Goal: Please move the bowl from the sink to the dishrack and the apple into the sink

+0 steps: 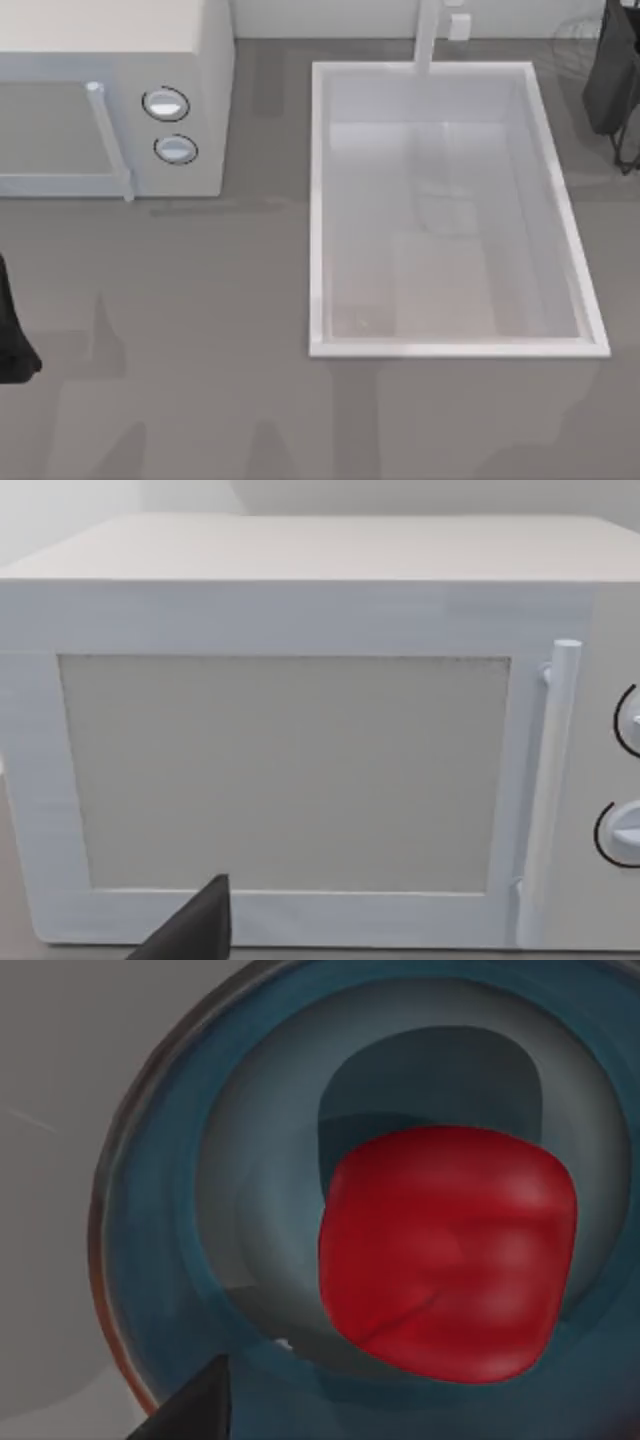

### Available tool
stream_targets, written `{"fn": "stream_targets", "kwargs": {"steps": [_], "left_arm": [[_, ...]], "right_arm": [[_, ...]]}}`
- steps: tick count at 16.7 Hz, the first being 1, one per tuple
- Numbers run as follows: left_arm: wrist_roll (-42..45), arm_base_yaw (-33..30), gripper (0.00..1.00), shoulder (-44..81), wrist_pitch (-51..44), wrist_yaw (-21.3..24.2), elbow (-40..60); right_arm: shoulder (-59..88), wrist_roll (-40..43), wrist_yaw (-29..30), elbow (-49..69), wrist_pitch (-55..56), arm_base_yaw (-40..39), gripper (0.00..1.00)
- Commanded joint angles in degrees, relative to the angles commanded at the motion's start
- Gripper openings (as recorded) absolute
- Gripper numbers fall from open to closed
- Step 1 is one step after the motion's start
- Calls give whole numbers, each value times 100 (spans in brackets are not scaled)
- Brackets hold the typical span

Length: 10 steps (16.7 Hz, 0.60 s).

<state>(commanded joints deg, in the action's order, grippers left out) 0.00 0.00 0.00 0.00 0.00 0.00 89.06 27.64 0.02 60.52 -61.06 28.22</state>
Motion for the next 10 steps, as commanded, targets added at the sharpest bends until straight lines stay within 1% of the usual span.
{"fn": "stream_targets", "kwargs": {"steps": [6,10], "left_arm": [[0,0,100,0,0,0,0],[0,0,100,0,0,0,0]], "right_arm": [[31,7,1,2,1,-15,100],[327,-8,5,-363,627,-10,100]]}}
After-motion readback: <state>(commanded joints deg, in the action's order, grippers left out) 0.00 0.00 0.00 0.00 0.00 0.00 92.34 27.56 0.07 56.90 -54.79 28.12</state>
